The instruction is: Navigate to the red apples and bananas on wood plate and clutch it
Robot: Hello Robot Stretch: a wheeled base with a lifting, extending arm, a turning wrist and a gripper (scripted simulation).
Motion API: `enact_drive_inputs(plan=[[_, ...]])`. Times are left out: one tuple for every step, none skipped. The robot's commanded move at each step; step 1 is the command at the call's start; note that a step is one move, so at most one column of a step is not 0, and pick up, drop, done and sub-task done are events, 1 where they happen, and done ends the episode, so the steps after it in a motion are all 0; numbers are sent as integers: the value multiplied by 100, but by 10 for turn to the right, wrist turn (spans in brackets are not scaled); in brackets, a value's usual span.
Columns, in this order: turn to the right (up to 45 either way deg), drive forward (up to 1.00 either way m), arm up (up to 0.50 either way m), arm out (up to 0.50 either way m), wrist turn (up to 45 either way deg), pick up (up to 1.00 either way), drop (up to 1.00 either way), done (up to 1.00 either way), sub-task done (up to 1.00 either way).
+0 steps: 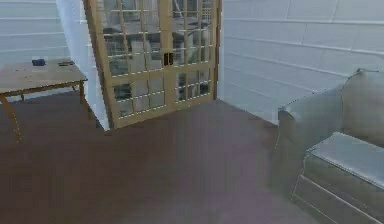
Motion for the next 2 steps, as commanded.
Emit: enact_drive_inputs(plan=[[450,0,0,0,0,0,0,0,0],[60,0,0,0,0,0,0,0,0]])
